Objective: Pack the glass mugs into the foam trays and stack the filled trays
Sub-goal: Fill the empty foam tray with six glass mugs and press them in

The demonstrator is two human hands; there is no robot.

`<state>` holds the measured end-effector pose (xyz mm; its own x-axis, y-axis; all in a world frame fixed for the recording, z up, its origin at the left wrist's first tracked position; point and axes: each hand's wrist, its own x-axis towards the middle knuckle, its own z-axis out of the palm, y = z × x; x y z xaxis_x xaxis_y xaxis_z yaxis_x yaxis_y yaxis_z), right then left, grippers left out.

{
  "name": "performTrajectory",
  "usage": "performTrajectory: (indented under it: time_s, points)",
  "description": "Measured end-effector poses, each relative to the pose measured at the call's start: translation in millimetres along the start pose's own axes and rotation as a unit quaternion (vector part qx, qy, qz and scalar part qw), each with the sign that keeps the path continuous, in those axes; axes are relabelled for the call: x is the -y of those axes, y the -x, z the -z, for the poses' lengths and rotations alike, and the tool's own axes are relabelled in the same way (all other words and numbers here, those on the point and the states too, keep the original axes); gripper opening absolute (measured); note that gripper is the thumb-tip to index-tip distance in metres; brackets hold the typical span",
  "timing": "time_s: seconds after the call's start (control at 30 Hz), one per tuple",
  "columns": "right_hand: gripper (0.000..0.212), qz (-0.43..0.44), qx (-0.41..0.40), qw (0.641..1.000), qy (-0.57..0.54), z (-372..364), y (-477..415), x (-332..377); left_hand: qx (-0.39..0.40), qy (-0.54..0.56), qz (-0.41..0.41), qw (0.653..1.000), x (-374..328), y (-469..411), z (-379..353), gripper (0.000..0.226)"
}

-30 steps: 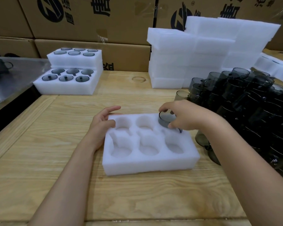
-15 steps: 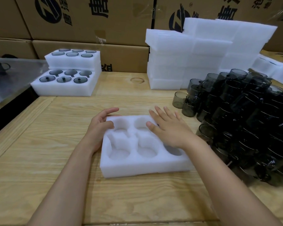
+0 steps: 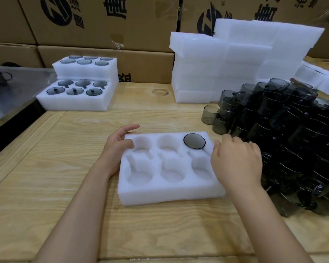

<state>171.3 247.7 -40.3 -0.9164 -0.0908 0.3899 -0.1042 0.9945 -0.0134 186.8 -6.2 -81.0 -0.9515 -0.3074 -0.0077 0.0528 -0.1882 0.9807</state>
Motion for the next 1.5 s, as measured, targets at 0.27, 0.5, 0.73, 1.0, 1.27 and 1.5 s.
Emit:
performTrajectory:
  time_s: [0.27,0.5,0.73,1.0,1.27,1.5]
  points:
    - [0.033,0.002,0.105,0.981,-0.164,-10,-16,-5,-0.052,-0.031,-0.044,0.997,-5,0,1,0.055]
    - [0.039,0.025,0.069,0.985,-0.156,-21,-35,-7,-0.066,-0.049,-0.048,0.995,-7,-1,5,0.051]
    - [0.045,-0.022,0.269,0.956,-0.116,-16,-63,-8,-0.065,-0.083,-0.037,0.994,-8,-3,7,0.055]
    - [0.050,-0.034,0.252,0.960,-0.115,-15,-64,-4,-0.092,-0.087,-0.055,0.990,-12,-2,8,0.055]
    - [0.037,0.065,0.028,0.938,-0.340,32,-73,6,-0.068,-0.054,-0.023,0.996,-9,-1,5,0.054]
    - [0.031,0.228,0.178,0.867,-0.406,23,-62,55,-0.064,-0.019,-0.022,0.998,-8,-1,5,0.050]
